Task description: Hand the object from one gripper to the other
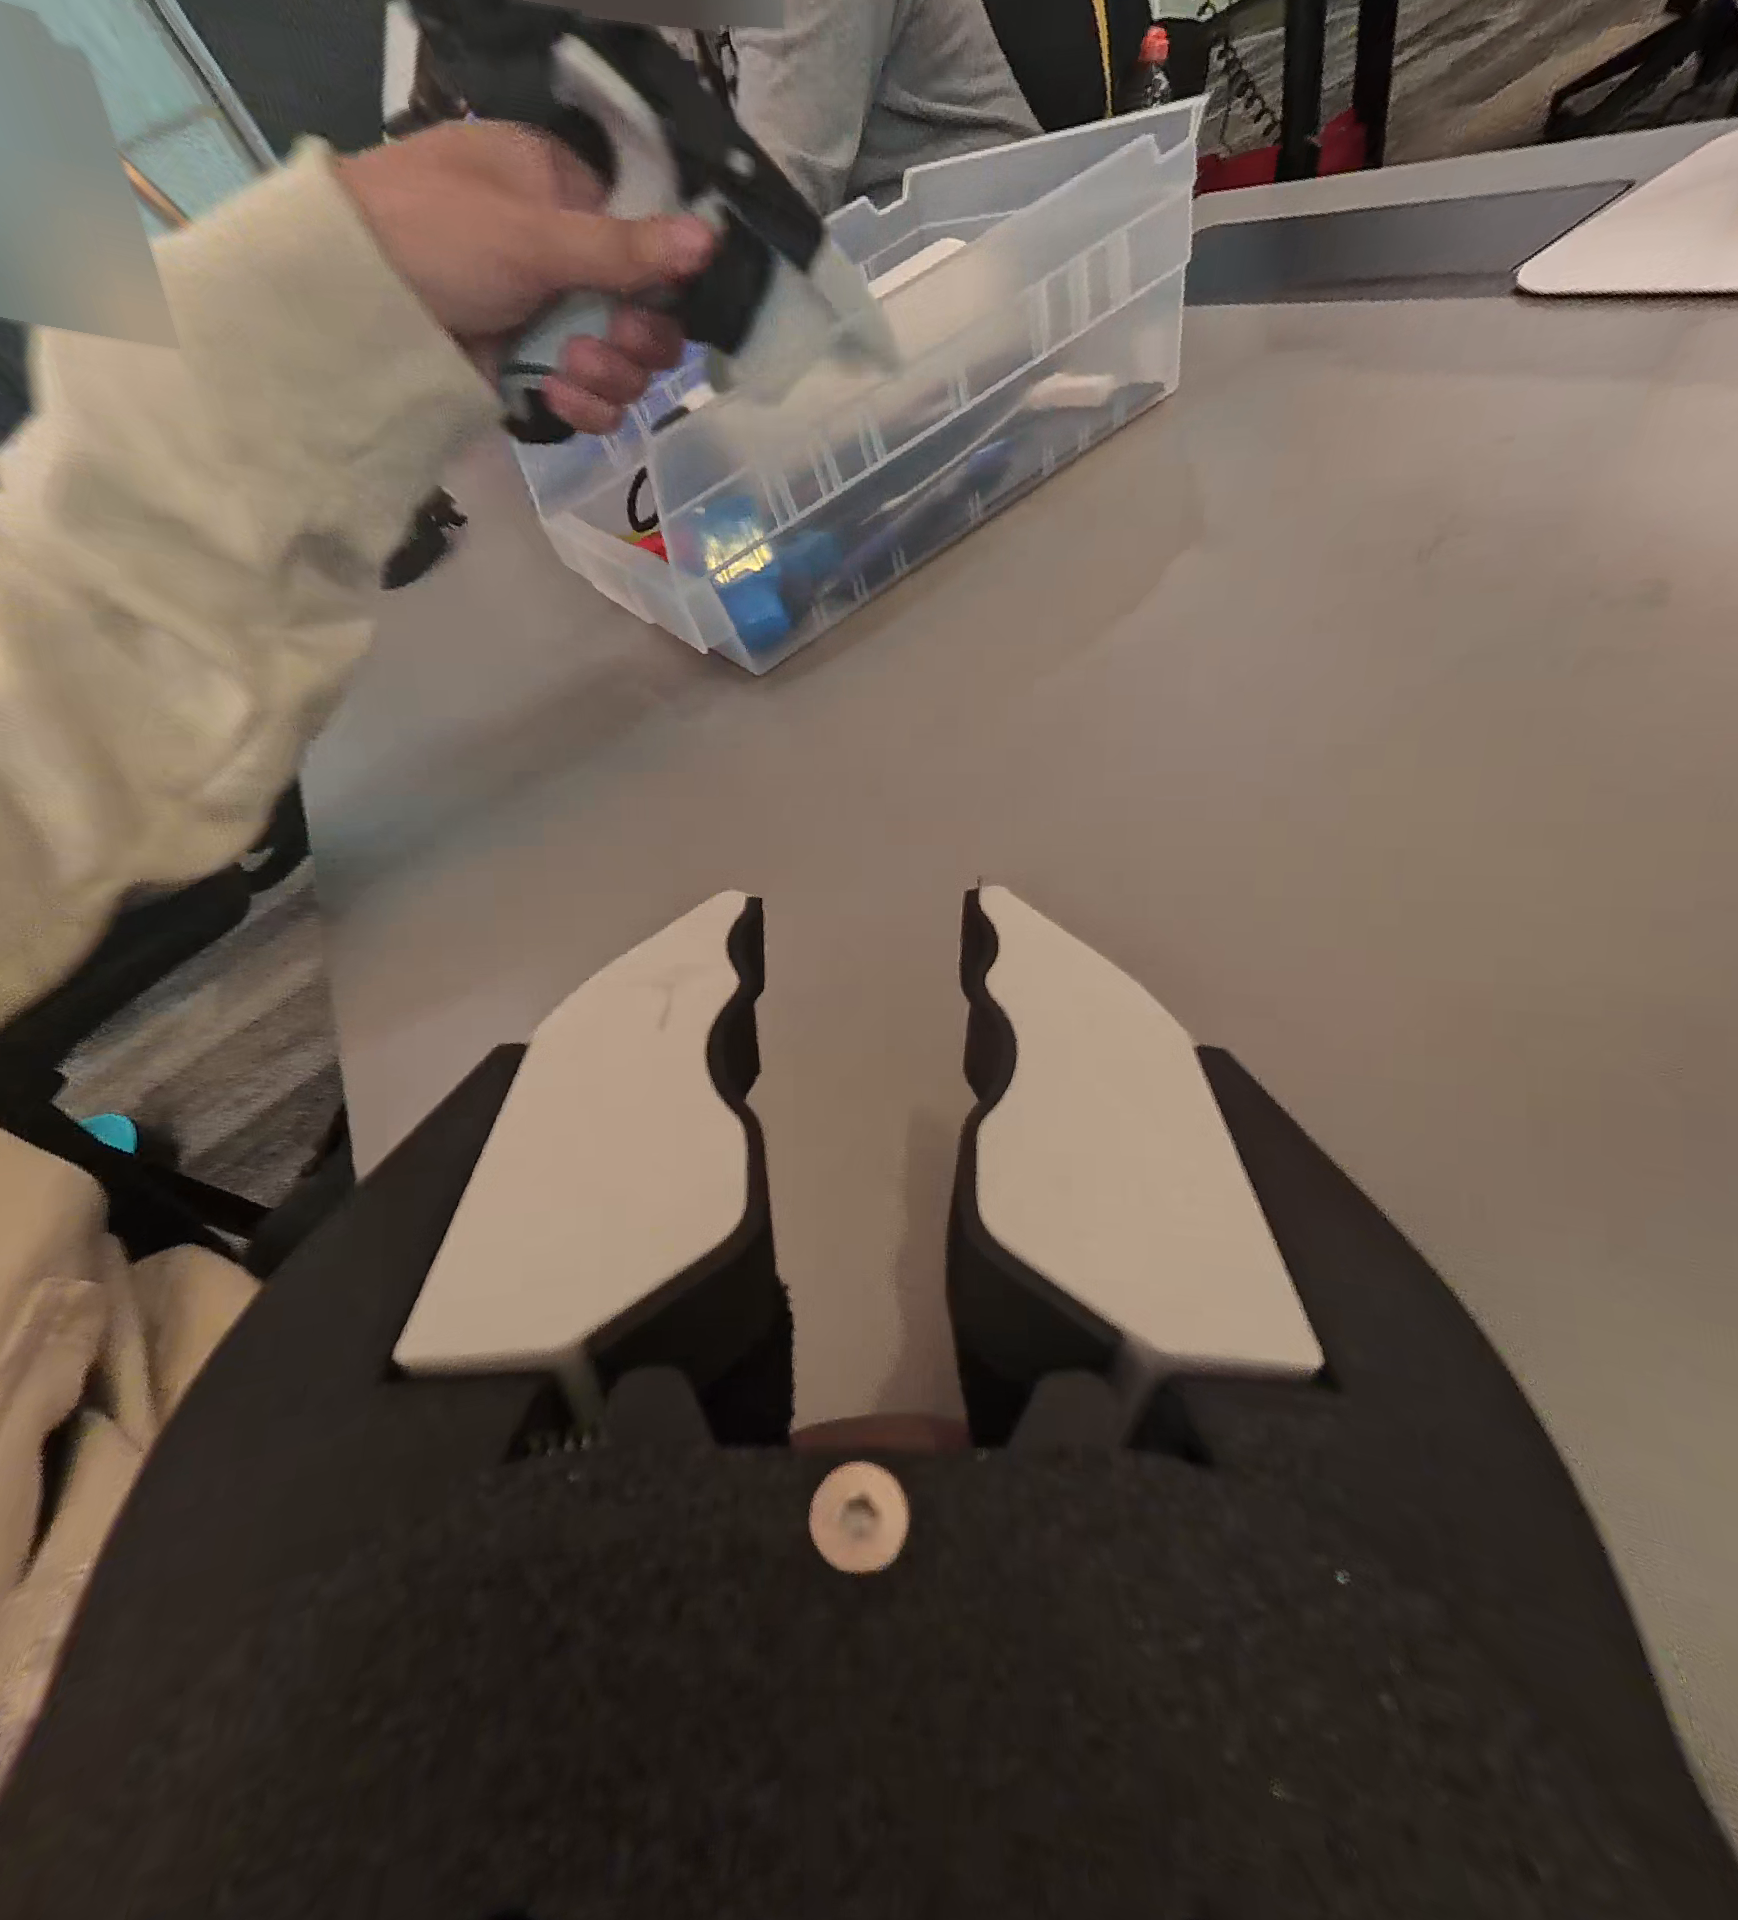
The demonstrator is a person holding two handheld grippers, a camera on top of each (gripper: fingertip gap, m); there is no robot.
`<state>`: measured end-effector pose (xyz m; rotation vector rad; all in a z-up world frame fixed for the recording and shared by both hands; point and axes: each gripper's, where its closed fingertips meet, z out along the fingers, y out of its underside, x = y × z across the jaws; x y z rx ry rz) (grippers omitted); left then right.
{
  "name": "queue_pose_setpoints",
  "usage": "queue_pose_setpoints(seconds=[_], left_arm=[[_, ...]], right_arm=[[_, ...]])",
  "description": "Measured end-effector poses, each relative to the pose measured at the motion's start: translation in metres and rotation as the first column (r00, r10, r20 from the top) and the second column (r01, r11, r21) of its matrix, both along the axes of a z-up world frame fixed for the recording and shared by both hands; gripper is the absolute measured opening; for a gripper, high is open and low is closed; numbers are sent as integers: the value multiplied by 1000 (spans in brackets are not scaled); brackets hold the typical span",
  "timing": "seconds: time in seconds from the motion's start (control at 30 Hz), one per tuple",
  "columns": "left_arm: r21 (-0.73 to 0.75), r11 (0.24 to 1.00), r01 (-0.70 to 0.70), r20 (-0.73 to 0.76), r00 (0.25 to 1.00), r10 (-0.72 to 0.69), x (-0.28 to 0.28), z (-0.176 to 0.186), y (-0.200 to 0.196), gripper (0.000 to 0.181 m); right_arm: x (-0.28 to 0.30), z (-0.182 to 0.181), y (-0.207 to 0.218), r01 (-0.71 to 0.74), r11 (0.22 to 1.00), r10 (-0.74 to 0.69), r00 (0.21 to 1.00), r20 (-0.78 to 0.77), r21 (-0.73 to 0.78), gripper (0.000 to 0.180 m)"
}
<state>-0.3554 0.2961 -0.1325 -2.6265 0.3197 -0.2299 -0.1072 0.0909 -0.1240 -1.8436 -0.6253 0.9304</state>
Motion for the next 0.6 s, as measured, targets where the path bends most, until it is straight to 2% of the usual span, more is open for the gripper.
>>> queue_pose_setpoints(seconds=[0.07,0.1,0.23,0.27,0.43,0.53,0.6], left_arm=[[-84,996,-31,9,999,32,6,-23,15,43],[-122,992,-42,36,998,47,11,-31,19,38],[-173,980,-94,48,993,104,12,-53,30,34],[-165,981,-99,45,993,108,11,-54,33,25],[-150,983,-104,8,994,106,6,-56,36,17],[-136,987,-81,-14,997,80,6,-57,35,17],[-127,991,-44,31,998,49,12,-56,35,16]], right_arm=[[0,-1,-2,-8,1000,8,1000,-16,-16,36],[0,-2,-3,-8,1000,8,1000,-13,-24,36],[4,-3,-7,-7,999,6,1000,-21,-37,36],[5,-3,-8,-6,999,5,1000,-19,-39,36],[7,-4,-11,-6,999,5,1000,-4,-38,36],[6,-4,-11,-10,999,11,1000,13,-31,36],[5,-4,-12,-10,1000,11,1000,23,-22,36]])
